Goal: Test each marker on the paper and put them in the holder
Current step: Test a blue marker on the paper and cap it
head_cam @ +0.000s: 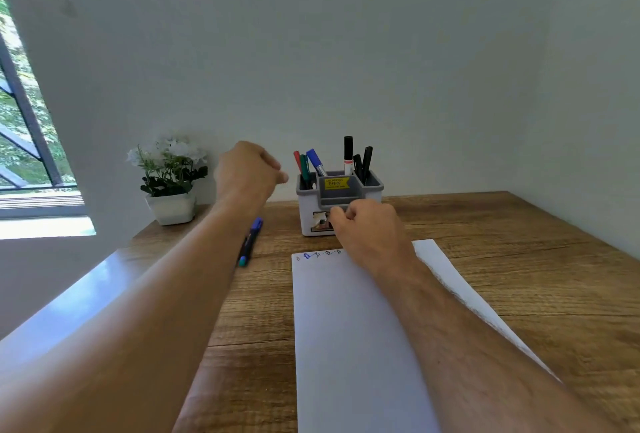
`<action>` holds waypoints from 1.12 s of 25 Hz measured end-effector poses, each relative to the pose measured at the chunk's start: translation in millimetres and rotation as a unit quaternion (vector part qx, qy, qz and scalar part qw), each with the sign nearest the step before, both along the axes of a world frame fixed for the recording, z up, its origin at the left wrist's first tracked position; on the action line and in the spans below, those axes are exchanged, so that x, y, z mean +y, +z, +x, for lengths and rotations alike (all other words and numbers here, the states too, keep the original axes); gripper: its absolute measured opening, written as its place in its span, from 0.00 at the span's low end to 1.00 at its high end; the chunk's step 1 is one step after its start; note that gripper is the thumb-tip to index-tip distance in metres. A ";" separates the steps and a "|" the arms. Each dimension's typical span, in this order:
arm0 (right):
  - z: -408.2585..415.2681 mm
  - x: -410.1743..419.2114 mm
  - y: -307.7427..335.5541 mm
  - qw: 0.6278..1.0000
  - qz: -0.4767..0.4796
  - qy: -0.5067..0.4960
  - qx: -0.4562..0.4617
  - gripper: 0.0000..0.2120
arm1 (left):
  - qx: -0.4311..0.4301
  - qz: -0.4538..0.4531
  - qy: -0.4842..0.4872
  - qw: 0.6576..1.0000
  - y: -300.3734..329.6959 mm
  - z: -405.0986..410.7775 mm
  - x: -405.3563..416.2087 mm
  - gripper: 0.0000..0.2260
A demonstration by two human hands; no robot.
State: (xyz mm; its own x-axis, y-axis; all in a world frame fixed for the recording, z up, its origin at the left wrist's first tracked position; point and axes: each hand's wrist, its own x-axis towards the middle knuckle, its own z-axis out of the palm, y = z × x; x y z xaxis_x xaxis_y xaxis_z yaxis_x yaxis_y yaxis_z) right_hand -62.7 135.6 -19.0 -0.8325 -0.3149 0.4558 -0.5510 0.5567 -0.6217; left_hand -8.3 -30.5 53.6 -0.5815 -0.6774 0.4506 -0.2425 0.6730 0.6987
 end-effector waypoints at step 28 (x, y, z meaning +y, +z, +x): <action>-0.4 -1.4 -1.7 1.000 0.014 0.011 0.011 0.18 | -0.171 -0.154 0.115 0.966 -68.1 14.4 -18.3 0.19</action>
